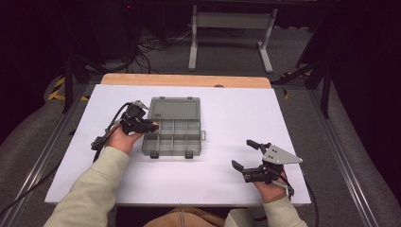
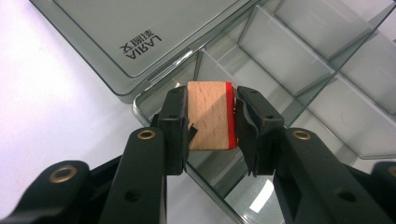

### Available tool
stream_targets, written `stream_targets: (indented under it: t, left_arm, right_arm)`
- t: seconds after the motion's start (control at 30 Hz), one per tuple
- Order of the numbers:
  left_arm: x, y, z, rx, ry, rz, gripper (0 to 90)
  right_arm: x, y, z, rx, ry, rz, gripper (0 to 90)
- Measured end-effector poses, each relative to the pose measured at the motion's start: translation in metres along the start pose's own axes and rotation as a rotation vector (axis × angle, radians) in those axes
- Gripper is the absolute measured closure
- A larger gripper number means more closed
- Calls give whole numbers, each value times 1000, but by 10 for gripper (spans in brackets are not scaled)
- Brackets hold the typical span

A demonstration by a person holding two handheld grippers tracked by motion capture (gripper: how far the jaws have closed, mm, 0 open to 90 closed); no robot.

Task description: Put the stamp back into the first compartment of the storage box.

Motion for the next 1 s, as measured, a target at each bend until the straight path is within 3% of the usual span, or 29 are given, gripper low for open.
stream_targets:
  t: [0.27, 0.63, 0.9, 1.0]
  left_arm:
    - [-1, 1, -2, 6, 2, -12, 653]
    - [-7, -2, 5, -23, -19, -31, 543]
    - [-16, -5, 19, -74, 7, -35, 387]
    - [-23, -6, 30, -110, 37, -40, 320]
  right_arm:
    - [0, 0, 0, 1, -2, 0, 85]
    - [0, 0, -1, 5, -5, -1, 85]
    - [0, 0, -1, 5, -4, -1, 85]
    - [0, 1, -1, 5, -3, -2, 85]
Point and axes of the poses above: each handheld gripper's, and its own axes: z roughly backward along the jaws, y roughly out of its underside, x roughly to its left, the point moved 3 cm from there along -z, roughly forward along the jaws, and after that the axes turned 2 degrees about x, right-handed, at the moved point
